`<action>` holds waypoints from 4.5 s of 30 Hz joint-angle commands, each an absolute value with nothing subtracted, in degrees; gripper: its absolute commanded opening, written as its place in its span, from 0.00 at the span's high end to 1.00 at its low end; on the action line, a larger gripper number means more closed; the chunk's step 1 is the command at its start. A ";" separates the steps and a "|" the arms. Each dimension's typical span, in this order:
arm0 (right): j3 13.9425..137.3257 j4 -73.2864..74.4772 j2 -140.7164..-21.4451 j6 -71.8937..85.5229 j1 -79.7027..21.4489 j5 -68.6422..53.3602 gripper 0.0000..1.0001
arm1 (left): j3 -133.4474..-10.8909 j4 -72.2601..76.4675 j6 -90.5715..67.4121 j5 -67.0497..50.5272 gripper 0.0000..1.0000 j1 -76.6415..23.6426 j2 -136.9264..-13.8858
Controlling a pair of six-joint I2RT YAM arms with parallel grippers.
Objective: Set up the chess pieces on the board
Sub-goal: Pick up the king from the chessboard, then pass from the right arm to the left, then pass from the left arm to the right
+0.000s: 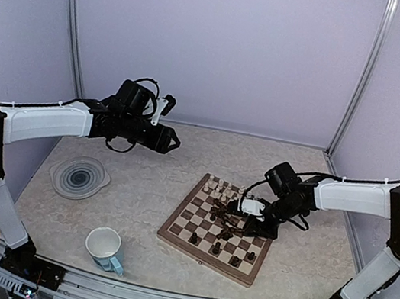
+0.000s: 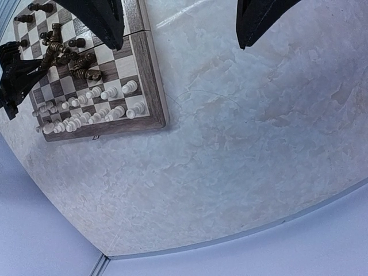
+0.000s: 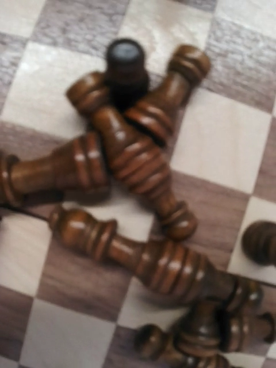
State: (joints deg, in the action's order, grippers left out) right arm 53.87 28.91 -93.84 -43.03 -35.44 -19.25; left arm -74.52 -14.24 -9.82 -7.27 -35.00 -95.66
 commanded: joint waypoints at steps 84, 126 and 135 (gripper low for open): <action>77.63 26.77 -85.73 -13.16 -23.49 -56.48 0.48 | -66.26 19.16 -26.96 -42.22 0.92 -43.42 -98.15; 80.20 6.26 -100.02 13.84 -31.68 -79.89 0.76 | -63.72 21.90 -24.70 -41.90 0.93 -43.42 -94.02; 81.23 5.42 -100.62 14.54 -31.82 -79.17 0.80 | -64.25 20.84 -24.35 -41.77 0.94 -43.43 -94.79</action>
